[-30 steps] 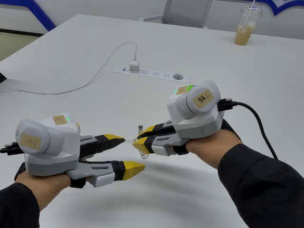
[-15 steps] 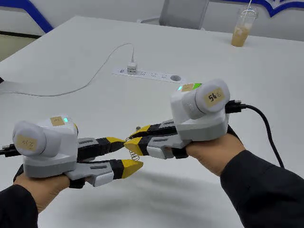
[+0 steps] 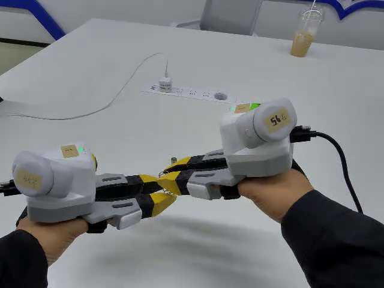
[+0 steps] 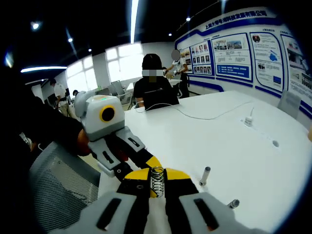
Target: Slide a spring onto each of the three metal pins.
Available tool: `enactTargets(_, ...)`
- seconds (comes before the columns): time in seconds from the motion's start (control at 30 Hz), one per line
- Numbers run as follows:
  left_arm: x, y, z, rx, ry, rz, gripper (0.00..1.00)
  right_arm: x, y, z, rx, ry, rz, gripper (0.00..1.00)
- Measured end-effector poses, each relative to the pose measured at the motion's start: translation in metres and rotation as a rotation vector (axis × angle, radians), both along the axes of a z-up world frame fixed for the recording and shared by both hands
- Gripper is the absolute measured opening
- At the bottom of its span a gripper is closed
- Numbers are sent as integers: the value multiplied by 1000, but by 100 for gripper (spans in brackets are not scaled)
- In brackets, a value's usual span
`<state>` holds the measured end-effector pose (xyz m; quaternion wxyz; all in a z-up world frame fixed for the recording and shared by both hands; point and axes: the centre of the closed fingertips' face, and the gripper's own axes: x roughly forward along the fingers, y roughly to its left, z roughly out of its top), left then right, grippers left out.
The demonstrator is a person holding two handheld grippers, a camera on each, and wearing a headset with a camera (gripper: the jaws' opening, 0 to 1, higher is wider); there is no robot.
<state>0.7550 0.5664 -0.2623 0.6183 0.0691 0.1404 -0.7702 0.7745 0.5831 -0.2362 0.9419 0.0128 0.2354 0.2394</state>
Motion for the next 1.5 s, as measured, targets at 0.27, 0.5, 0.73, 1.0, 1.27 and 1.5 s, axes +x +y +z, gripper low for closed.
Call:
enactTargets(0.27, 2, 0, 1, -13, -11, 3, 11, -2, -8, -1, -25, -2, -9, 12)
enactTargets(0.5, 3, 0, 3, -20, -12, 7, 10, -3, -11, 2, -22, -11, -17, 12)
enactTargets(0.73, 1, -1, 0, -3, 3, 7, 20, 0, -5, 9, 16, -27, -13, 12)
enactTargets(1.0, 2, 0, 2, -14, -14, 7, 12, -1, -2, 9, 11, -26, -4, 12)
enactTargets(1.27, 6, -1, 3, -20, -27, 25, 11, -4, -9, 8, -9, -23, -9, 12)
enactTargets(1.5, 4, -1, 2, -16, -34, 15, 13, -4, -5, 7, -25, -22, 3, 12)
